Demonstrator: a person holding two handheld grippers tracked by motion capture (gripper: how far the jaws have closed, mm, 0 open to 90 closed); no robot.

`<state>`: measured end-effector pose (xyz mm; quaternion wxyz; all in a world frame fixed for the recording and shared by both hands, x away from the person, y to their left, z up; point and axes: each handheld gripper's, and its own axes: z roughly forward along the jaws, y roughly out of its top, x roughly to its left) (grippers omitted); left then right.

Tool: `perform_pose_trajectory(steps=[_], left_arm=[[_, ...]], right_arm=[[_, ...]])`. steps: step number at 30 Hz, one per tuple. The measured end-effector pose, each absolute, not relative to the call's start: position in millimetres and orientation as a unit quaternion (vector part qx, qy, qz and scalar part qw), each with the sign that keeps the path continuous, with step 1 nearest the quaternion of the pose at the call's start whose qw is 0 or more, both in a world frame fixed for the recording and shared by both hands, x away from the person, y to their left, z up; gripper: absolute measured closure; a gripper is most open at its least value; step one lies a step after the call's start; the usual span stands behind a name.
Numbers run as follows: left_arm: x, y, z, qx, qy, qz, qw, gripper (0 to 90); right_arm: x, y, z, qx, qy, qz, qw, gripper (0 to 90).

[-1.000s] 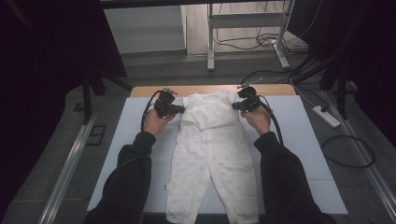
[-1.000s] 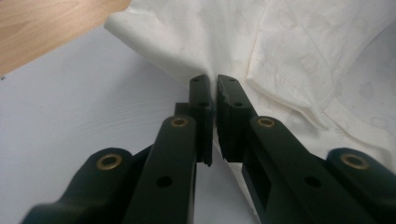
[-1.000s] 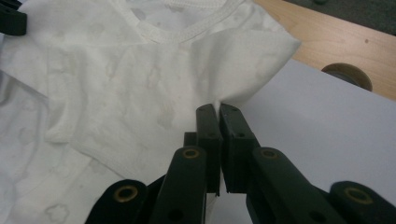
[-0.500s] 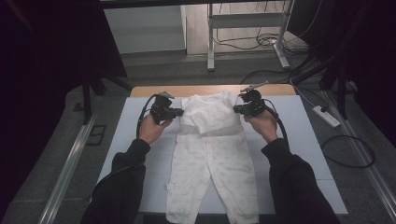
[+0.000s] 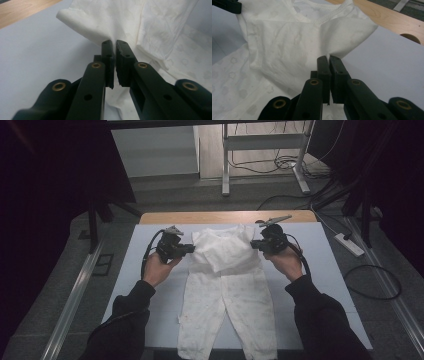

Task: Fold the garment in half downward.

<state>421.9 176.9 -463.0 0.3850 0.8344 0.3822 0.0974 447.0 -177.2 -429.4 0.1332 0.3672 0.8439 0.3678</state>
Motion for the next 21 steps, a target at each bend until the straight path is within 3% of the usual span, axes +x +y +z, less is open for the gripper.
perform_pose_trajectory(steps=[21], left_arm=[[367,174,-456,0.835,0.373,0.089,0.393,84.8]], right_arm=[[391,-185,-423,0.343,0.852,0.378,0.120,86.0]])
